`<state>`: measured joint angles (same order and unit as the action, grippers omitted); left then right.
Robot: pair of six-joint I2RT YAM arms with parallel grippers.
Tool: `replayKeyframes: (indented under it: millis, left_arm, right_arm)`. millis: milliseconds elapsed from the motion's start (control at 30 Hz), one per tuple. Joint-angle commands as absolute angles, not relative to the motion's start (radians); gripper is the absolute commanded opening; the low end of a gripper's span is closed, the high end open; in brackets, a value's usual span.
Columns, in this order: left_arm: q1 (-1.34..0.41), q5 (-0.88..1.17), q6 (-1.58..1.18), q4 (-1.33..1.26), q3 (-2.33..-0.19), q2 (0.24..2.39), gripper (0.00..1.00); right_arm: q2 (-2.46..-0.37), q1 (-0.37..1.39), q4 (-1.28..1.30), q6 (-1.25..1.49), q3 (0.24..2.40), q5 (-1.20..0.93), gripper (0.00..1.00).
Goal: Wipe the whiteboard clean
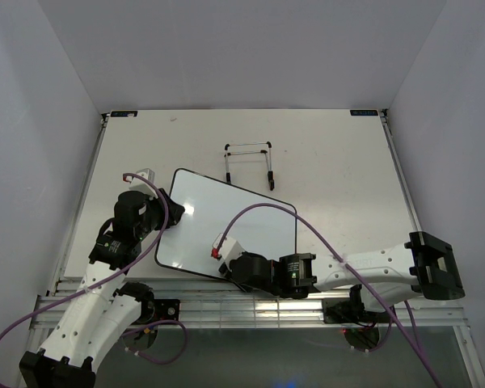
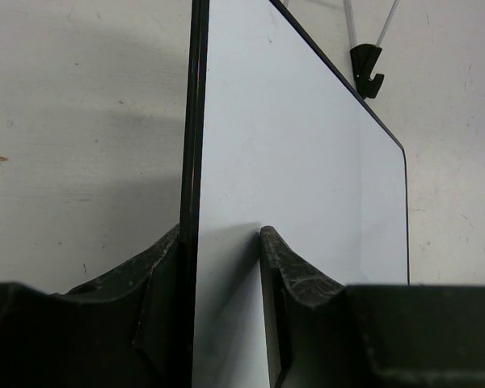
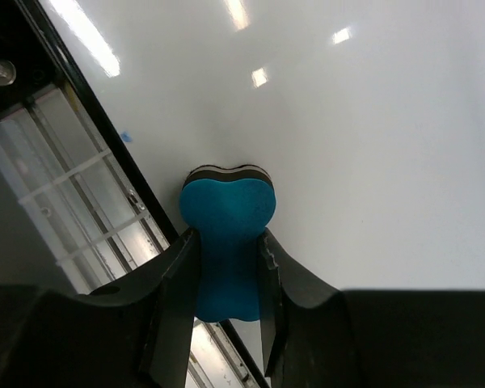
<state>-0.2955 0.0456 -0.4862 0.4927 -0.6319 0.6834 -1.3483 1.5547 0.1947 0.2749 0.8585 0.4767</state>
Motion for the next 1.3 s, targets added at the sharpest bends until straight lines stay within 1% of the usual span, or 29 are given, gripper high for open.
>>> replayKeyframes:
  millis: [0, 300, 633, 733, 767, 833, 867, 900, 933, 967, 1033, 1067, 1133, 1167, 1233, 1267]
  left_arm:
    - [-0.304, 0.025, -0.445, 0.488, -0.661, 0.673, 0.0]
    - [-0.304, 0.023, -0.445, 0.488, -0.66, 0.667, 0.0]
    - [-0.305, 0.025, -0.445, 0.489, -0.661, 0.666, 0.0]
    - [-0.304, 0.025, -0.445, 0.488, -0.661, 0.669, 0.0]
    - [-0.304, 0.025, -0.445, 0.489, -0.661, 0.667, 0.0]
    - [-0.305, 0.025, -0.445, 0.488, -0.661, 0.669, 0.0]
    - [-0.304, 0.023, -0.446, 0.488, -0.661, 0.669, 0.0]
    - [-0.304, 0.026, -0.446, 0.488, -0.66, 0.667, 0.0]
    - [-0.305, 0.026, -0.446, 0.488, -0.66, 0.667, 0.0]
    - [-0.305, 0.028, -0.446, 0.486, -0.66, 0.666, 0.0]
    - [-0.304, 0.028, -0.446, 0.486, -0.66, 0.663, 0.0]
    - [-0.305, 0.028, -0.445, 0.488, -0.66, 0.661, 0.0]
    - [-0.305, 0.029, -0.445, 0.486, -0.661, 0.655, 0.0]
    - [-0.304, 0.034, -0.443, 0.488, -0.661, 0.653, 0.0]
    - [-0.304, 0.05, -0.437, 0.48, -0.661, 0.644, 0.0]
    - [-0.304, 0.057, -0.436, 0.479, -0.661, 0.641, 0.0]
  right_arm:
    - [-1.387, 1.578, 0.094, 0.23, 0.911, 0.38, 0.08]
    - [-1.439, 1.594, 0.092, 0.213, 0.971, 0.351, 0.08]
    - [-1.45, 1.598, 0.084, 0.19, 1.002, 0.38, 0.08]
    - [-1.422, 1.597, 0.032, 0.17, 1.022, 0.417, 0.08]
    - [-1.408, 1.597, 0.016, 0.17, 1.025, 0.458, 0.08]
    - [-1.335, 1.592, -0.021, 0.195, 1.019, 0.546, 0.08]
    - [-1.304, 1.562, -0.02, 0.212, 1.009, 0.63, 0.08]
    - [-1.231, 1.537, -0.018, 0.224, 0.993, 0.649, 0.08]
    - [-1.192, 1.499, -0.009, 0.241, 0.973, 0.649, 0.08]
    - [-1.157, 1.395, 0.061, 0.309, 0.935, 0.638, 0.08]
    - [-1.042, 1.272, 0.112, 0.366, 0.879, 0.601, 0.08]
    - [-1.01, 1.135, 0.189, 0.402, 0.832, 0.586, 0.08]
    - [-0.927, 0.981, 0.268, 0.465, 0.79, 0.552, 0.08]
    - [-0.914, 0.807, 0.357, 0.474, 0.763, 0.519, 0.08]
    - [-0.904, 0.619, 0.397, 0.444, 0.738, 0.41, 0.08]
    - [-0.923, 0.457, 0.408, 0.424, 0.723, 0.287, 0.08]
